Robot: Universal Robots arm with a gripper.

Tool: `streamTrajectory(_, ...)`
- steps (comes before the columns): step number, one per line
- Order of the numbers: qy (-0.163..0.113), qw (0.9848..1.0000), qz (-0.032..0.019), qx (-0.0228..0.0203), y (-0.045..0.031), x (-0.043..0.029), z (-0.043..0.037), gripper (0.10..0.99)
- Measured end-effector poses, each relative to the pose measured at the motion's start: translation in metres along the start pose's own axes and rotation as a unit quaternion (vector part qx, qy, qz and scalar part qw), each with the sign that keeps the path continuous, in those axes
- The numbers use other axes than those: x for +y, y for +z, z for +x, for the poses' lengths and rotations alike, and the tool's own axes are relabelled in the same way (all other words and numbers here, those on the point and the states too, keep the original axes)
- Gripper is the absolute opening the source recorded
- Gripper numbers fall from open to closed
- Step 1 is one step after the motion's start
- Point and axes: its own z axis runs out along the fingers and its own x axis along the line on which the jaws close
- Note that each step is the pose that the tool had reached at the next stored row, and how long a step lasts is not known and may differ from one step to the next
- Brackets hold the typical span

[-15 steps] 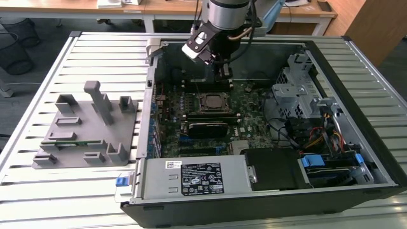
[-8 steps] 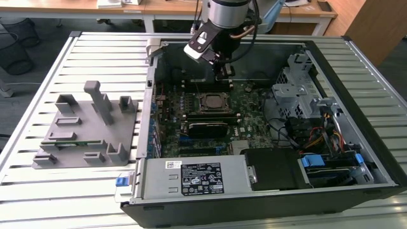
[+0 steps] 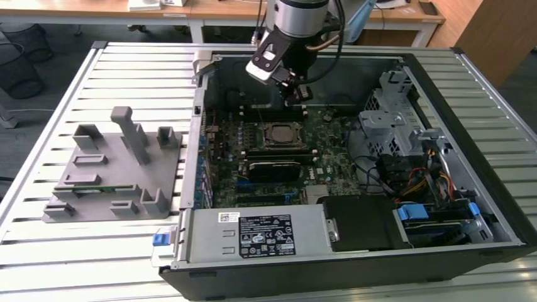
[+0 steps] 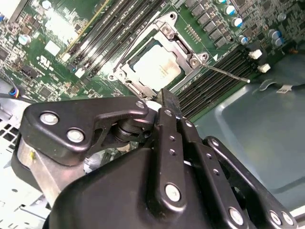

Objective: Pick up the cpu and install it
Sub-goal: 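Install the first cpu locking lever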

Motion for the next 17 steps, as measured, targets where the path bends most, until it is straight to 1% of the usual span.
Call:
streamTrajectory(8,-0.021,0.9998,0.0005,0.0002,0.0,0.0,-0.0001,0.106)
streamTrajectory(17,-0.044,0.999,0.001,0.0003,0.0,0.0,-0.0001,0.106)
